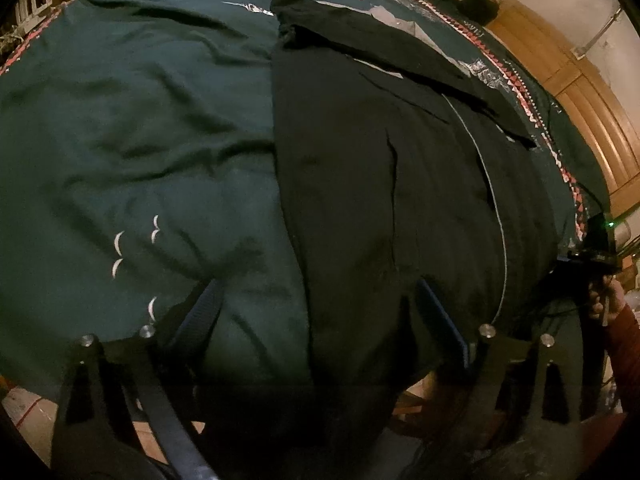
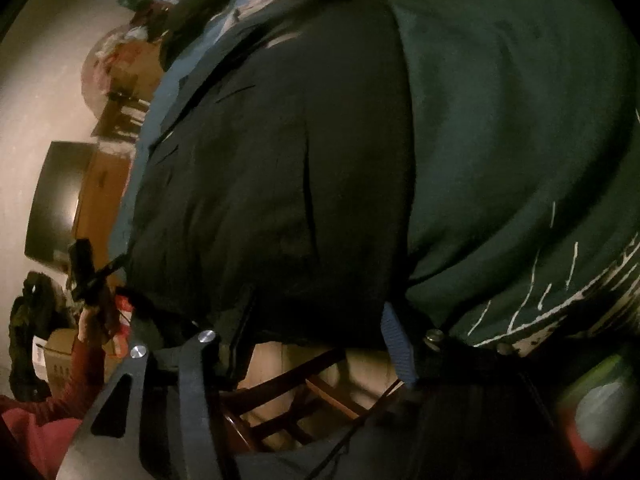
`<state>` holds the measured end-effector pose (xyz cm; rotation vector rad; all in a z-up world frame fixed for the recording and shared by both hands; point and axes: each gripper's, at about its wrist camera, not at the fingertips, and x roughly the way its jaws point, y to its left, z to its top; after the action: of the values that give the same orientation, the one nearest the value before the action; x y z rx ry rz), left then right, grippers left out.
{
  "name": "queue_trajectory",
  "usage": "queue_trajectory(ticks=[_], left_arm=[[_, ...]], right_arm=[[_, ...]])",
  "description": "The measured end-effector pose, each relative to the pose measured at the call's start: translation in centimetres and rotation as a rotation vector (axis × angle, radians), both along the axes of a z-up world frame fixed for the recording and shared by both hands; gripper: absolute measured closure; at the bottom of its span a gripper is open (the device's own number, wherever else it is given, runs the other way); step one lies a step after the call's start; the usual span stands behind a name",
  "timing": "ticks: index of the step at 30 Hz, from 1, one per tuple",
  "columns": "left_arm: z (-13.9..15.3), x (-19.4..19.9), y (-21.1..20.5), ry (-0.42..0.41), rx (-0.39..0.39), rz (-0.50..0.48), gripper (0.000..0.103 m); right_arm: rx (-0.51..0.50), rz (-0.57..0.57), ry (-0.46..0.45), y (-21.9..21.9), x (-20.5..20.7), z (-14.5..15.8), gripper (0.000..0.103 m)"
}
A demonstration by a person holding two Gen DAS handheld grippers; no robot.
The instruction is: Fold large clothes
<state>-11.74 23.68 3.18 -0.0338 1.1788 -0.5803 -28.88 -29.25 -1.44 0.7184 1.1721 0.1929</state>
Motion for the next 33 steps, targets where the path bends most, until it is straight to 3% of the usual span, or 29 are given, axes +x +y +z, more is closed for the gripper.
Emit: queue_trajectory(ticks=[2, 6, 10, 12, 14, 15, 19, 22, 33], left_arm=[[0.0, -0.1, 0.0, 0.001, 0.003, -0.008, 0.013], [0.5, -0.5, 0.3, 0.04, -0.065, -0.032, 0.058], [-0.3, -0.2, 0.5, 0.068, -0.08, -0.015, 0.063], [-0.6, -0.1, 0.1, 0.061, -0.067, -0.006, 0.059], [-0.3, -0.3, -0.7, 0.044, -0.049, -0.009, 0.049], [-0.2, -0.4, -1.3, 0.033, -0.035, -0.02, 0.039], [-0.2, -1.8, -4.8, -0.065, 0.131, -0.093, 0.015], [-0.8, -2.7, -6.5, -0.119, 0.213, -0.124, 0.006], [-1.0, -2.8, -6.2, -0.115, 0.206, -0.101, 0.006]], right_arm=[[0.01, -0.01, 0.006, -0.2, 0.2, -0.4, 0.042], [0.006, -0.005, 0.006, 0.3, 0.5, -0.9, 0.042], [0.019, 0.001, -0.028, 0.1, -0.1, -0.3, 0.044], [0.007, -0.007, -0.014, -0.2, -0.1, -0.7, 0.044], [-0.042, 0.0, 0.001, 0.4, 0.3, -1.0, 0.045], [-0.09, 0.012, 0.004, 1.1, 0.7, -0.6, 0.043], [-0.286, 0.063, 0.025, 3.9, 1.2, 0.3, 0.039], [-0.381, 0.063, 0.027, 5.4, 1.4, 0.4, 0.037], [-0.449, 0.048, 0.01, 7.0, 1.5, 0.5, 0.035]])
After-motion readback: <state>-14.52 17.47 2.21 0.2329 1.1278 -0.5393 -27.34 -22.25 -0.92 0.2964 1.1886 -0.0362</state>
